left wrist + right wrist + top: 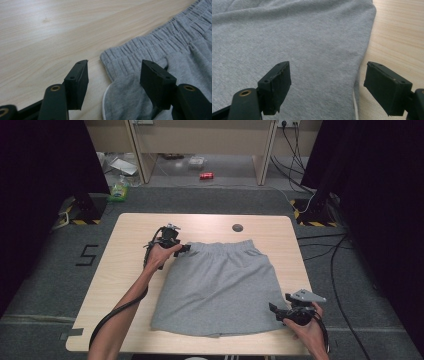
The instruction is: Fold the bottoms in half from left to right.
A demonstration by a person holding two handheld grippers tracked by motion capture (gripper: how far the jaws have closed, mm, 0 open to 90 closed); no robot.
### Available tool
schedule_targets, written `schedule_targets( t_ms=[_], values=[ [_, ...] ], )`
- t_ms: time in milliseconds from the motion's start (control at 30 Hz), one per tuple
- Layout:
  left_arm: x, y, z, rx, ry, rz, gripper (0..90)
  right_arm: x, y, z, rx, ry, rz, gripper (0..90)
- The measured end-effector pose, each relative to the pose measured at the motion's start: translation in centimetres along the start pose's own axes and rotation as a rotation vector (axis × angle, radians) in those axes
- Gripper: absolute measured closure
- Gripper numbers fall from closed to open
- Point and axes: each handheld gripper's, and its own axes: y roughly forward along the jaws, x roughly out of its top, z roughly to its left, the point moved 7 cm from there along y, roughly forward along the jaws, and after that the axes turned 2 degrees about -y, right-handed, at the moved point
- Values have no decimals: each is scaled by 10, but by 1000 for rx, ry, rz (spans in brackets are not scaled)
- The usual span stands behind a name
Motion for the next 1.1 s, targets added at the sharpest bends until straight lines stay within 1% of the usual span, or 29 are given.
schedule_targets(
  t_ms=[67, 100, 133, 233, 267, 300, 367, 433, 467, 533, 633, 700, 767, 800, 900, 933, 967, 1000, 1033, 1067, 1100],
  values=[
    [1, 1, 0, 2, 2, 4, 415, 0, 0, 0, 0, 1, -1, 215],
    [1, 3, 0, 11, 5, 17, 425, 1, 0, 0, 0, 0, -3, 215],
    [1, 3, 0, 11, 5, 17, 429, 1, 0, 0, 0, 0, -3, 215],
    [1, 7, 0, 5, -12, 28, 442, 1, 0, 1, 2, -3, -6, 215],
    [1, 9, 0, 7, -13, 32, 451, 1, 0, 1, 4, -8, -7, 215],
    [-1, 13, -1, 6, -9, 49, 466, 2, 0, 1, 3, -9, -8, 216],
    [-2, 14, -2, 6, -10, 58, 474, 2, 0, 2, 2, -6, -8, 216],
    [-3, 17, -2, 2, -18, 70, 491, 4, 0, 3, 1, -15, -14, 217],
    [-4, 18, -2, -3, -38, 73, 504, 4, 0, 4, 3, -24, -12, 217],
    [-4, 19, -1, -8, -44, 74, 508, 4, 0, 5, 5, -27, -11, 216],
    [-4, 19, -2, -19, -57, 82, 549, 4, 0, 5, 5, -27, -10, 217],
    [-5, 21, -4, -25, -53, 86, 600, 4, 1, 5, 6, -24, -11, 216],
    [-4, 21, -5, -16, -44, 89, 643, 4, 1, 6, 7, -26, -10, 217],
    [-4, 21, -5, -15, -44, 90, 643, 4, 1, 6, 7, -26, -10, 217],
    [-4, 21, -5, -27, -54, 86, 712, 5, 1, 6, 9, -33, -9, 219],
    [-4, 22, -5, -24, -52, 83, 729, 5, 2, 6, 7, -37, -10, 220],
    [-3, 21, -6, -18, -39, 82, 769, 7, 2, 7, 5, -44, -12, 221],
    [-3, 21, -6, -18, -39, 82, 785, 7, 2, 7, 5, -44, -12, 221],
    [-2, 21, -7, -10, -27, 83, 785, 7, 2, 7, 3, -44, -11, 221],
    [-2, 21, -8, 1, -11, 87, 806, 10, 3, 10, 5, -55, -13, 223],
    [-2, 21, -8, 1, -11, 87, 810, 10, 3, 10, 5, -55, -13, 223]
  ],
)
